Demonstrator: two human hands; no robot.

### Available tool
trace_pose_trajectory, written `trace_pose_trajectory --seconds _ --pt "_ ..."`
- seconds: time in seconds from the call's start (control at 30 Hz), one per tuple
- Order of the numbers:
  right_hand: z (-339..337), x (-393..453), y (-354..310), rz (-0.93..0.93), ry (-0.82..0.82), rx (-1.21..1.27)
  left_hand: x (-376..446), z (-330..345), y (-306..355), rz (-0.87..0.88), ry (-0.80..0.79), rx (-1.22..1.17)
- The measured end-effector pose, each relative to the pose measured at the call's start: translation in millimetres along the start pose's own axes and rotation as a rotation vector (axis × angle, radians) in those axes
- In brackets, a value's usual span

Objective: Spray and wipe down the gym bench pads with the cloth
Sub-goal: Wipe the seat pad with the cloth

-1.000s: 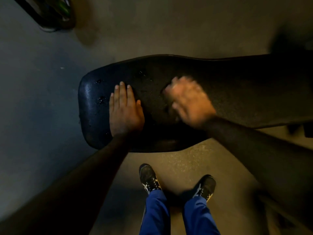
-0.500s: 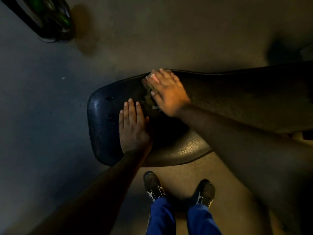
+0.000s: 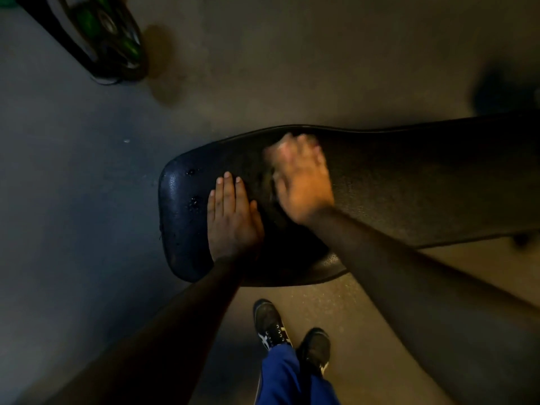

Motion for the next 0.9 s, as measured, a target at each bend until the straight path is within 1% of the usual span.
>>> trace_pose_trajectory --seconds 0.03,0.07,0.1,0.13,0.2,0.23,0.27,0.3,0.33,0.37,0.4,0.43,0.47,0.5,0.53,0.57,0.6,0.63,0.67,0.7,0.73,0.77,0.8,0.83,0.87,0.9 --pt "3.6 -11.7 -0.9 -0.167 -0.040 -0.013 0.3 -0.7 0.1 0.001 -0.013 0.005" --pt "1.5 -17.6 9.4 -0.281 -0.077 -0.031 0.1 -0.8 -0.1 -0.003 -0.020 0.006" --pt "-2.5 -13.6 24.8 -0.289 -0.053 -0.035 0.6 0.0 -0.7 -0.007 -0.017 0.004" --pt "-5.1 -6.0 38.5 -0.179 0.013 -0.052 1.3 1.0 -1.2 -0.011 -0.010 0.002" --pt "-5.6 0.2 47.1 0.241 0.110 -0.061 -0.3 2.4 -1.4 -0.019 0.005 0.010" --pt "-2.1 -3.5 34.6 0.345 0.134 -0.035 -0.3 2.0 -0.6 -0.016 0.005 0.012" --pt "1.3 -14.1 16.9 0.293 0.125 -0.016 -0.2 1.0 0.4 -0.017 -0.001 0.011" --pt "4.3 -30.2 1.4 0.142 0.074 -0.005 -0.1 -0.1 1.1 -0.020 -0.008 0.010" --pt "7.1 -47.4 -3.9 -0.057 0.004 -0.015 0.2 -0.8 1.4 -0.020 -0.013 0.010" --pt "7.9 -60.0 5.3 -0.214 -0.067 -0.046 0.1 -1.8 1.4 -0.020 -0.015 0.010" --pt "3.8 -63.6 21.9 -0.299 -0.087 -0.072 -0.6 -2.6 1.2 -0.021 -0.018 0.007" --pt "1.4 -58.9 40.2 -0.276 -0.050 -0.092 -1.2 -2.9 1.1 -0.019 -0.017 0.006" --pt "-2.4 -53.3 54.7 -0.122 0.010 -0.073 -1.1 -1.9 1.6 -0.014 -0.011 0.008" --pt "-3.9 -50.3 62.2 0.080 0.076 -0.034 -0.8 0.3 1.5 -0.011 -0.001 0.010" --pt "-1.9 -53.0 55.9 0.253 0.119 -0.026 -0.7 1.6 0.8 -0.015 0.006 0.012" --pt "5.3 -63.2 40.2 0.328 0.132 -0.030 -1.0 1.9 0.5 -0.021 0.008 0.013" --pt "11.2 -79.1 21.1 0.292 0.129 -0.012 -1.8 1.2 0.8 -0.026 0.008 0.013" --pt "16.5 -96.1 6.9 0.151 0.116 -0.008 -2.2 -0.5 2.4 -0.025 0.013 0.016" --pt "17.2 -111.7 0.6 -0.015 0.042 0.000 -1.9 -1.3 3.7 -0.018 0.022 0.014" --pt "18.6 -119.7 8.2 -0.157 -0.019 -0.015 -1.7 -1.2 3.6 -0.014 0.028 0.007" --pt "18.5 -120.2 22.6 -0.251 -0.027 -0.045 -2.0 -0.3 2.3 -0.014 0.033 -0.001" --pt "18.6 -116.6 36.6 -0.241 0.011 -0.083 -2.4 0.9 0.9 -0.015 0.036 -0.009" --pt "16.3 -111.9 49.5 -0.105 0.070 -0.085 -2.5 1.8 0.4 -0.011 0.037 -0.016" --pt "14.0 -108.9 56.5 0.095 0.138 -0.048 -2.7 2.1 -0.1 -0.006 0.039 -0.024" --pt "15.6 -109.8 49.8 0.301 0.211 -0.008 -2.0 1.3 -1.0 0.000 0.043 -0.038" --pt "22.7 -115.2 30.4 0.412 0.259 0.011 -0.9 -0.1 -2.5 0.007 0.040 -0.061"
Point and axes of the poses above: each hand's wrist, its own x-axis towards the middle knuckle, its own z-axis out of the palm, y = z × x, the point moved 1 cm from there along x, towards the middle knuckle, and after that the axes turned 3 degrees about -x, right-handed, at the moved point
